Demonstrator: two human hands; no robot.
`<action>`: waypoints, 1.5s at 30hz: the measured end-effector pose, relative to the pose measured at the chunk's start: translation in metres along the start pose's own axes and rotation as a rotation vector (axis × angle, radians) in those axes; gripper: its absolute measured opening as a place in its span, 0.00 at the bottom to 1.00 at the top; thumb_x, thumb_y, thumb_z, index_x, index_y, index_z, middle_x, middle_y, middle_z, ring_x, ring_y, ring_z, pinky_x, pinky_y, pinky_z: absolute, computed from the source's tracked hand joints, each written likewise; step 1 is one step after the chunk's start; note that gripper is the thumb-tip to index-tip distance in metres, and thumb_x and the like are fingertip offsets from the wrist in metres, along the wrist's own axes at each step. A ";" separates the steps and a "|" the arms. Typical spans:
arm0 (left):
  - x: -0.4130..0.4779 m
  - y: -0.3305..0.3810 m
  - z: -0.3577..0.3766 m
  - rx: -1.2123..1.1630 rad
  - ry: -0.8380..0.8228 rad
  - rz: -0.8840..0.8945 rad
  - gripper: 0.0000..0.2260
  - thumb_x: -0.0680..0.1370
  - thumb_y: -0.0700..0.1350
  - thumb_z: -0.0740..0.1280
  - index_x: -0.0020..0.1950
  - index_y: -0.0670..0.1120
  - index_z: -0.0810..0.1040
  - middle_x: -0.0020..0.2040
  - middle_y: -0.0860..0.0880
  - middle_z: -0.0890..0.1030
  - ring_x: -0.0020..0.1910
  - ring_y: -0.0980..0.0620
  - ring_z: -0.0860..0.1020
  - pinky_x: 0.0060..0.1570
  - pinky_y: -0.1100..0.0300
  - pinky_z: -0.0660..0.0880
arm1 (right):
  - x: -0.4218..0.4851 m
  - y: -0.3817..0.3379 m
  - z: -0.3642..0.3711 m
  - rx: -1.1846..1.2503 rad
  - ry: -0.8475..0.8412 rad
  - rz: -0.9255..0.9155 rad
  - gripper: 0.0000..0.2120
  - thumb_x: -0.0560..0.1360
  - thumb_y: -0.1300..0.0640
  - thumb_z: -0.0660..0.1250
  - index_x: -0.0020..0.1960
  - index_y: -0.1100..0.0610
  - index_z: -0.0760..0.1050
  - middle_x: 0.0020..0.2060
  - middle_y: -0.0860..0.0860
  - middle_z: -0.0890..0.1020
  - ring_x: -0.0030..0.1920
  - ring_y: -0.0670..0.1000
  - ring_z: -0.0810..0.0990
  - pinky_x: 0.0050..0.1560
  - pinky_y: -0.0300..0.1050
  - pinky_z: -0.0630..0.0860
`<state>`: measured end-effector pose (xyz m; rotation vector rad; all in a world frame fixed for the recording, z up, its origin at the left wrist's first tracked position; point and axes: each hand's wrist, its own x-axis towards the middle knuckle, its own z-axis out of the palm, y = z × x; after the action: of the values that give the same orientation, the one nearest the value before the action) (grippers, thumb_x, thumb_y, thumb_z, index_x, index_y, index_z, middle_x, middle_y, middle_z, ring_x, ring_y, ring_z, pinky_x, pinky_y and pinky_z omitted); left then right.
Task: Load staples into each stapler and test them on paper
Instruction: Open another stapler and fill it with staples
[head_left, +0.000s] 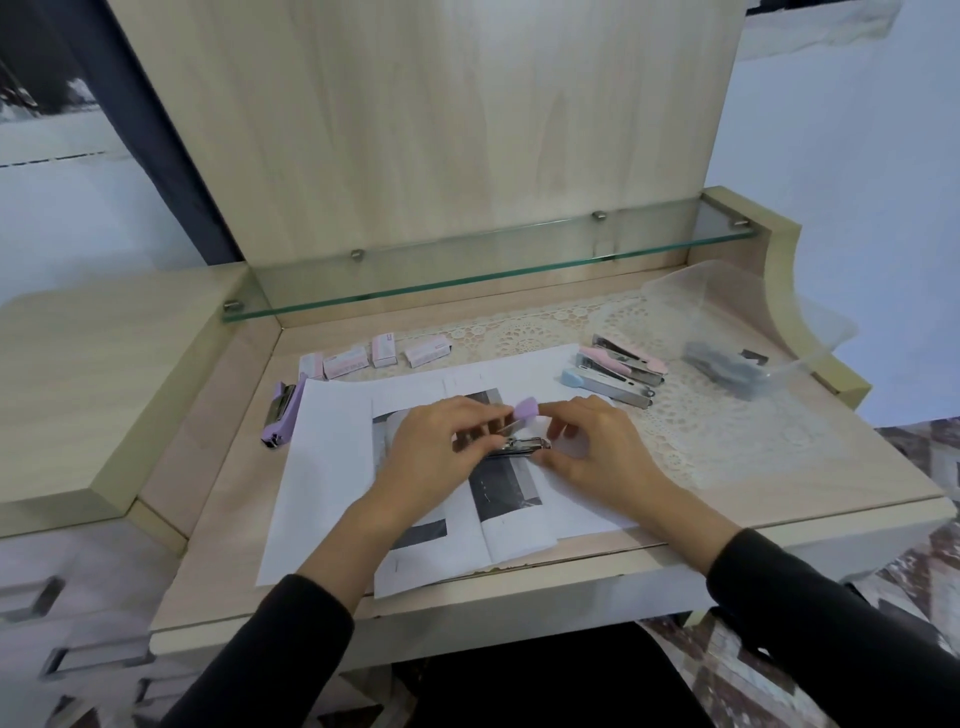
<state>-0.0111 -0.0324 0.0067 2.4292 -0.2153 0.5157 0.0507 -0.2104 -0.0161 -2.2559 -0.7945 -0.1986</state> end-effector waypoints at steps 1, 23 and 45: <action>-0.001 -0.003 0.001 0.027 -0.010 0.010 0.16 0.72 0.43 0.72 0.59 0.52 0.79 0.48 0.53 0.82 0.44 0.56 0.77 0.47 0.63 0.74 | 0.000 0.000 -0.001 0.015 0.002 0.002 0.18 0.68 0.56 0.73 0.57 0.54 0.77 0.38 0.46 0.77 0.41 0.48 0.70 0.43 0.37 0.60; 0.001 -0.011 0.020 0.393 0.088 0.187 0.14 0.67 0.50 0.67 0.46 0.42 0.83 0.35 0.48 0.81 0.34 0.49 0.79 0.31 0.63 0.76 | 0.000 -0.001 -0.001 0.184 0.055 0.037 0.20 0.65 0.58 0.76 0.56 0.57 0.77 0.40 0.47 0.77 0.36 0.38 0.71 0.40 0.26 0.67; -0.002 -0.013 0.012 0.243 0.023 0.166 0.18 0.73 0.53 0.63 0.55 0.42 0.79 0.45 0.48 0.79 0.45 0.56 0.70 0.49 0.68 0.67 | 0.000 0.000 -0.005 0.176 -0.004 0.055 0.22 0.64 0.56 0.76 0.57 0.52 0.77 0.41 0.45 0.78 0.38 0.43 0.73 0.40 0.30 0.68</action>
<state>-0.0055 -0.0298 -0.0103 2.6533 -0.3650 0.6778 0.0510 -0.2143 -0.0130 -2.1095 -0.7226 -0.0941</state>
